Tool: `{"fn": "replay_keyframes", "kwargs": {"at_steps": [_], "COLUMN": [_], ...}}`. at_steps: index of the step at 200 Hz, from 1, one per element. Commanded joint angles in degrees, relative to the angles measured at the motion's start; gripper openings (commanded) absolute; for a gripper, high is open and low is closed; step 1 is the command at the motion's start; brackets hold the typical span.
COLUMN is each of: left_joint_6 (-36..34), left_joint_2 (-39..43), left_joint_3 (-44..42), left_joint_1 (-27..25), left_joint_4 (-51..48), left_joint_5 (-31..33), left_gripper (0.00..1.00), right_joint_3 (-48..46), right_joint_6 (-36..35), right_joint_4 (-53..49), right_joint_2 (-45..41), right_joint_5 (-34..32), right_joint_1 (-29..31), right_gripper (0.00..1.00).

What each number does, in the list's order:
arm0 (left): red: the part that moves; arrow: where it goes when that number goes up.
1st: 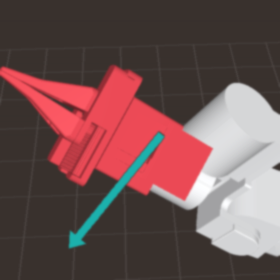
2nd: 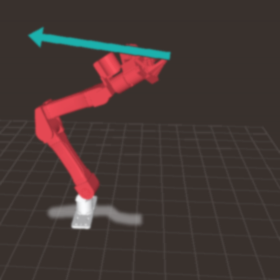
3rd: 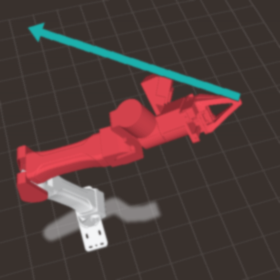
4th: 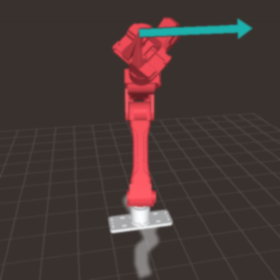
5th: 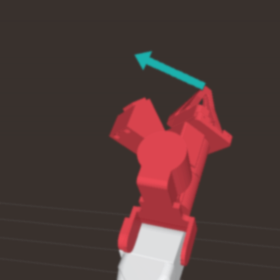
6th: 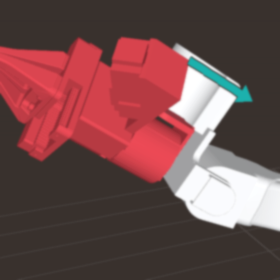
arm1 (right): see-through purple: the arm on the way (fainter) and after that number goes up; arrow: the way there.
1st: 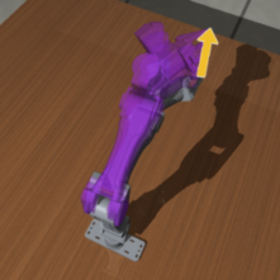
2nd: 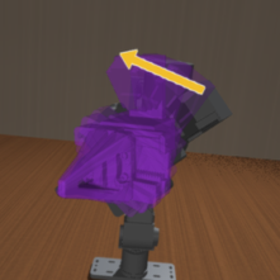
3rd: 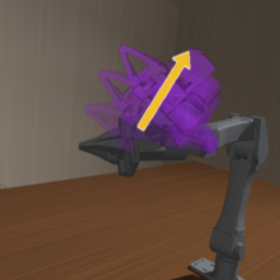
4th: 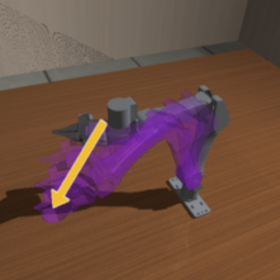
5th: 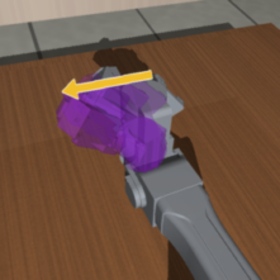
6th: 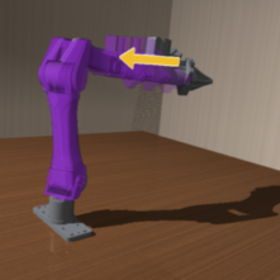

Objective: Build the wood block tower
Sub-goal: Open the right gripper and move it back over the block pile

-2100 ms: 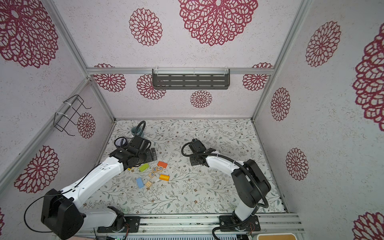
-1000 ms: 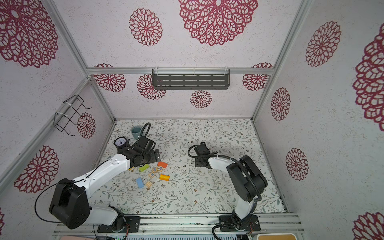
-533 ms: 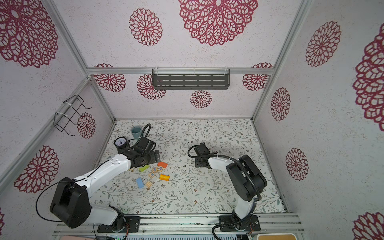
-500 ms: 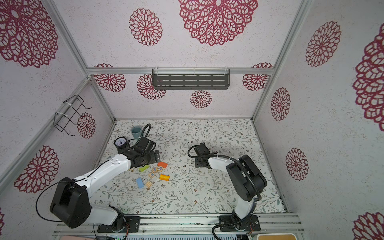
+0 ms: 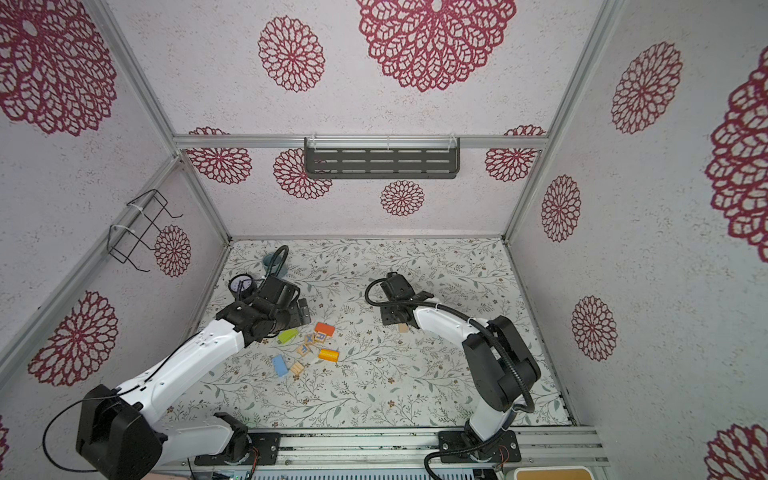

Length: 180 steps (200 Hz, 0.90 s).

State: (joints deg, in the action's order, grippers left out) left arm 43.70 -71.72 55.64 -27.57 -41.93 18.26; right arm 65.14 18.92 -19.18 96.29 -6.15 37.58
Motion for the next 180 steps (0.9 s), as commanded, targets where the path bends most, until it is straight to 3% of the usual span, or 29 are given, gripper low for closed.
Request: {"fn": "replay_keyframes", "kwargs": {"at_steps": [1,52,72,105,142,180], "left_joint_6": [3.30,7.79,7.90,7.01,7.76,5.08], "left_joint_2": [4.46,14.70,18.27,23.16,25.66,26.54], "left_joint_3": [-2.37,-8.38,-9.38,-10.33,-9.87,-5.91], "left_joint_1": [1.32,4.61,6.88,12.63,13.08,15.13], "left_joint_4": [-2.54,-5.48,-7.56,-9.95,-11.55,-13.49], "left_joint_5": [1.76,1.96,2.42,-1.61,-1.22,-1.62], "left_gripper": [0.97,0.97,0.97,0.97,0.97,0.97], "right_joint_3": [5.80,16.69,20.76,28.10,34.51,38.89], "right_joint_6": [-6.24,-10.98,-10.96,-8.02,2.83,5.99], "right_joint_4": [-4.87,-7.45,-7.99,-9.25,-9.26,-8.50], "right_joint_2": [0.90,9.04,12.84,19.29,24.67,27.91], "right_joint_5": [3.41,11.83,12.13,10.69,4.98,1.19], "right_joint_1": [3.26,7.69,9.53,12.52,15.56,19.72], "right_gripper": [0.52,0.31,0.32,0.41,0.42,0.46]}}
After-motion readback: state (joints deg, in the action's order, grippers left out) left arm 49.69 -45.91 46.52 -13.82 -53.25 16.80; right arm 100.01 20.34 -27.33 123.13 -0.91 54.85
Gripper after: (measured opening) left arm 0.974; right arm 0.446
